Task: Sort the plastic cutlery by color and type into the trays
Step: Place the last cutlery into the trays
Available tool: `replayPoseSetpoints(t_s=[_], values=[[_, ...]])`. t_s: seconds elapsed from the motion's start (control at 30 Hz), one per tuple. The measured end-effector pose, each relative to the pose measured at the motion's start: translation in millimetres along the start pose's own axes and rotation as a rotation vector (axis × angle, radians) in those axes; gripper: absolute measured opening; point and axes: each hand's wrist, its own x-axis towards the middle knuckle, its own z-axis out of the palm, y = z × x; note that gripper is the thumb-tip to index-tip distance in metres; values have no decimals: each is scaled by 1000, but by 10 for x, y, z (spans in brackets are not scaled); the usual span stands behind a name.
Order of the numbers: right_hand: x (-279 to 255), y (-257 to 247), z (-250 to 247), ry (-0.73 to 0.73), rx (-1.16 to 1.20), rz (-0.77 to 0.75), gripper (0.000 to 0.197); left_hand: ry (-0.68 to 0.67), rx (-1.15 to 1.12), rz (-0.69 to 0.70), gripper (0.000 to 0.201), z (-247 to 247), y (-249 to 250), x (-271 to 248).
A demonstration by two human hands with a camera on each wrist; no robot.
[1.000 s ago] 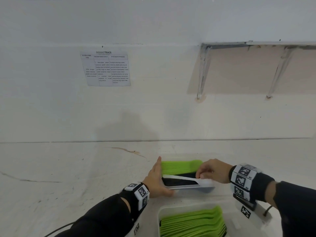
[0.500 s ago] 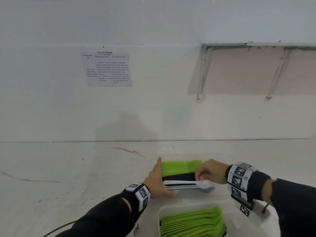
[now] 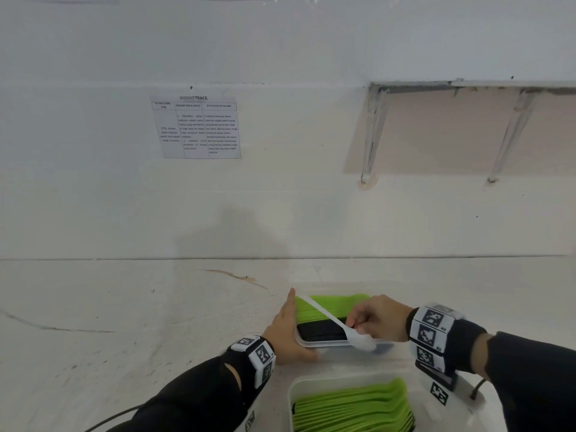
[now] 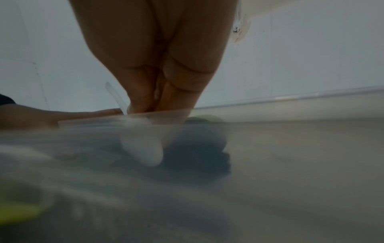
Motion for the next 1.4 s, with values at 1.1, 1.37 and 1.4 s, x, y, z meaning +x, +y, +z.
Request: replayPoseSetpoints(t_s=[1.1,1.37,1.4], values=[[-86,74,-166,-64,-354,-52,22,-31,-28,-7,130,-2,-12,-17],[-110,230,-246,-97,-302,417,55,-32,-29,-28,129,-5,-4,-17],[-111,218,-230,-128,-320,437,57,-33,-29,-27,129,-5,-2,-16]])
